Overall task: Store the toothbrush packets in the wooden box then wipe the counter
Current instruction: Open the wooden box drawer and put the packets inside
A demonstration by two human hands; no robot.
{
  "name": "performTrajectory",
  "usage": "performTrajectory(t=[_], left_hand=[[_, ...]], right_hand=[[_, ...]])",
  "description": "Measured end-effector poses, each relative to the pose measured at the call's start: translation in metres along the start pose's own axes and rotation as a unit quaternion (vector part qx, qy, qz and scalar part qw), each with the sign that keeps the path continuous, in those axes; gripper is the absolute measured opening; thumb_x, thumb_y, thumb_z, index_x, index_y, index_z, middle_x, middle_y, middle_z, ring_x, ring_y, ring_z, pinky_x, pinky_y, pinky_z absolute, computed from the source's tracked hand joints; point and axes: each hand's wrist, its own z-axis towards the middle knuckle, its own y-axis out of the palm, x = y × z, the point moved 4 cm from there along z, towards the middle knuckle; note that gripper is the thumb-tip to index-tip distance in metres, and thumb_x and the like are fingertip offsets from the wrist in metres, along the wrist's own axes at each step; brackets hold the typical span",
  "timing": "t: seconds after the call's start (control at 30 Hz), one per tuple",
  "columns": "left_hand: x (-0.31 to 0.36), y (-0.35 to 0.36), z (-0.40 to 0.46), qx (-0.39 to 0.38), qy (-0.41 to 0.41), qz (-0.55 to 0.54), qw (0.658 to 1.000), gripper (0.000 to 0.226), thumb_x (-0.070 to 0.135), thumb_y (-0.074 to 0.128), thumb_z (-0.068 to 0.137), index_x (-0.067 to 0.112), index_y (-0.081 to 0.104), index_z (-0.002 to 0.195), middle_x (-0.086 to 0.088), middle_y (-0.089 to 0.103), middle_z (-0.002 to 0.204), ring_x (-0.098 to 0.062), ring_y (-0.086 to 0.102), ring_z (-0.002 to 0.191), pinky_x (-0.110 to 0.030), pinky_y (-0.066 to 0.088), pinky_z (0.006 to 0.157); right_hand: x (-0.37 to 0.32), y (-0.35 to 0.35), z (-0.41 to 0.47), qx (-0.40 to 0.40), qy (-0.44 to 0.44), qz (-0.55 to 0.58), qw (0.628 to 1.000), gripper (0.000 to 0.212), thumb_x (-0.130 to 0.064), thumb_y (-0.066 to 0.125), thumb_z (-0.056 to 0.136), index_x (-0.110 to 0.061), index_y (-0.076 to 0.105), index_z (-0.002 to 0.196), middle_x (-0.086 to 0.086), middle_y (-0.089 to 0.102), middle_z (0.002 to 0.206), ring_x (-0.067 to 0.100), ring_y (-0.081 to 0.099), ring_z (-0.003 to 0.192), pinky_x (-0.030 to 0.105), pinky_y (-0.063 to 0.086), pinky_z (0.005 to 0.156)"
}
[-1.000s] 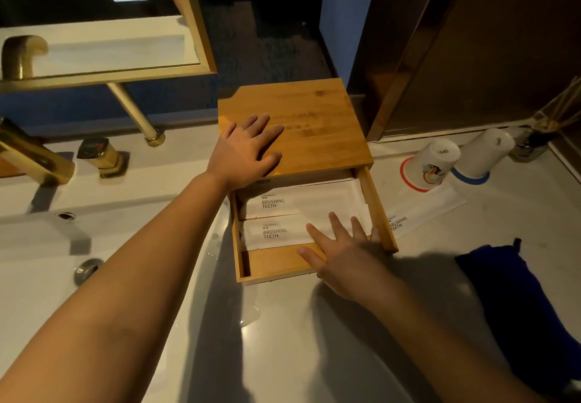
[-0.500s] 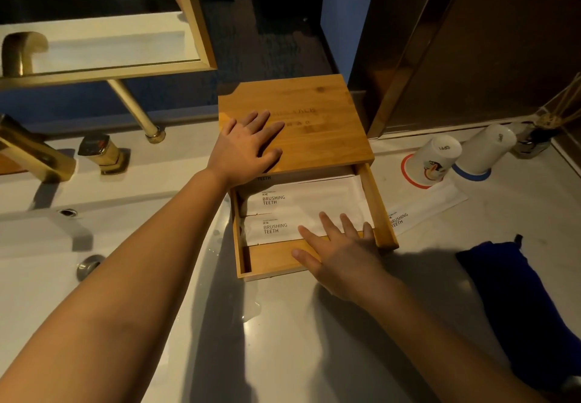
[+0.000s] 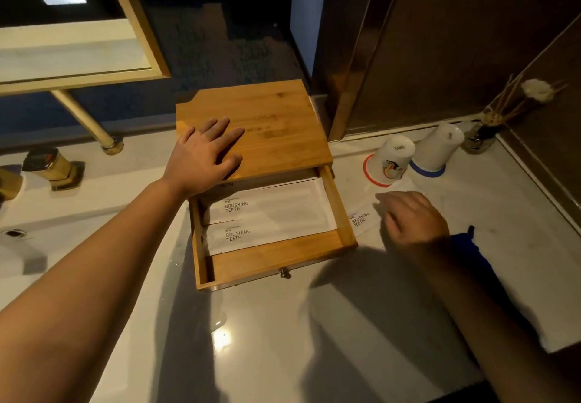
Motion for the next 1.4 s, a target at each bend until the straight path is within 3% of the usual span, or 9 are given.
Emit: performTrajectory(t=[0.13, 0.57, 0.77, 0.87, 1.03, 1.13, 1.2, 1.27, 1.4], left_hand=[[0.002, 0.002, 0.000, -0.006, -0.002, 0.004, 1.000, 0.061, 0.058, 0.025, 0.088, 0.036, 0.025, 0.145, 0.000, 0.021, 0.157, -0.022, 0.015, 0.146, -0.047, 0.011, 0.116], [0.007, -0.002, 0.001, -0.001, 0.001, -0.001, 1.000, 0.061, 0.056, 0.027, 0.088, 0.034, 0.027, 0.145, -0.001, 0.022, 0.157, -0.022, 0.015, 0.146, -0.046, 0.011, 0.115], [0.007, -0.001, 0.001, 0.001, 0.004, -0.003, 1.000, 0.060, 0.056, 0.028, 0.088, 0.034, 0.028, 0.144, -0.001, 0.023, 0.157, -0.022, 0.017, 0.146, -0.047, 0.013, 0.115], [0.007, 0.000, 0.001, 0.003, 0.005, -0.002, 1.000, 0.060, 0.056, 0.028, 0.088, 0.034, 0.029, 0.144, -0.001, 0.024, 0.156, -0.022, 0.017, 0.145, -0.047, 0.013, 0.114], [0.008, 0.002, 0.001, 0.007, 0.005, -0.004, 1.000, 0.060, 0.057, 0.028, 0.088, 0.035, 0.028, 0.144, -0.001, 0.025, 0.156, -0.022, 0.018, 0.145, -0.046, 0.013, 0.114], [0.010, 0.003, 0.005, 0.005, 0.004, -0.001, 1.000, 0.060, 0.057, 0.028, 0.088, 0.035, 0.029, 0.144, -0.002, 0.025, 0.156, -0.023, 0.019, 0.145, -0.047, 0.014, 0.114], [0.009, 0.004, 0.006, -0.001, 0.002, 0.003, 1.000, 0.059, 0.057, 0.027, 0.088, 0.036, 0.028, 0.144, -0.001, 0.025, 0.156, -0.023, 0.018, 0.145, -0.047, 0.013, 0.114], [0.008, 0.005, 0.005, -0.004, 0.002, 0.004, 1.000, 0.059, 0.058, 0.027, 0.089, 0.037, 0.027, 0.143, 0.000, 0.024, 0.157, -0.022, 0.018, 0.145, -0.047, 0.013, 0.115], [0.008, 0.003, 0.003, -0.005, -0.001, -0.004, 1.000, 0.058, 0.057, 0.027, 0.089, 0.038, 0.026, 0.143, 0.000, 0.022, 0.157, -0.021, 0.016, 0.146, -0.047, 0.011, 0.115]], right_hand=[[0.028, 0.037, 0.012, -0.158, -0.087, -0.094, 0.979, 0.054, -0.019, 0.049, 0.092, -0.026, 0.029, 0.142, 0.001, 0.029, 0.152, 0.021, 0.022, 0.141, 0.037, 0.022, 0.114], [0.049, 0.034, 0.008, -0.113, -0.101, -0.032, 0.988, 0.026, -0.026, 0.053, 0.090, -0.014, 0.065, 0.109, 0.009, 0.069, 0.105, 0.025, 0.059, 0.096, 0.034, 0.046, 0.082], [0.057, 0.003, -0.003, 0.058, 0.013, 0.011, 0.998, 0.014, -0.011, 0.065, 0.082, -0.007, 0.070, 0.094, 0.014, 0.072, 0.086, 0.032, 0.063, 0.080, 0.035, 0.050, 0.066], [0.030, -0.025, -0.004, 0.164, -0.066, 0.031, 0.984, 0.015, -0.009, 0.067, 0.080, -0.003, 0.070, 0.093, 0.015, 0.073, 0.086, 0.030, 0.068, 0.079, 0.031, 0.052, 0.069], [-0.046, -0.052, -0.009, 0.206, -0.224, 0.023, 0.952, 0.028, -0.026, 0.052, 0.090, -0.003, 0.070, 0.093, 0.014, 0.074, 0.088, 0.022, 0.070, 0.078, 0.030, 0.059, 0.064], [-0.091, -0.056, -0.010, 0.157, -0.257, 0.043, 0.953, 0.032, -0.033, 0.050, 0.091, -0.008, 0.069, 0.091, 0.010, 0.074, 0.089, 0.019, 0.069, 0.078, 0.027, 0.057, 0.059], [-0.118, -0.049, -0.007, 0.091, -0.258, 0.022, 0.962, 0.018, -0.027, 0.067, 0.081, -0.011, 0.067, 0.089, 0.008, 0.071, 0.086, 0.019, 0.065, 0.075, 0.024, 0.051, 0.053], [-0.140, -0.034, 0.002, -0.017, -0.232, -0.010, 0.973, 0.033, -0.017, 0.080, 0.067, -0.014, 0.062, 0.095, 0.007, 0.066, 0.091, 0.021, 0.058, 0.079, 0.028, 0.042, 0.055], [-0.161, -0.003, 0.015, -0.122, -0.246, -0.076, 0.958, 0.037, -0.009, 0.067, 0.078, -0.014, 0.054, 0.112, 0.011, 0.057, 0.109, 0.027, 0.051, 0.097, 0.036, 0.039, 0.068]])
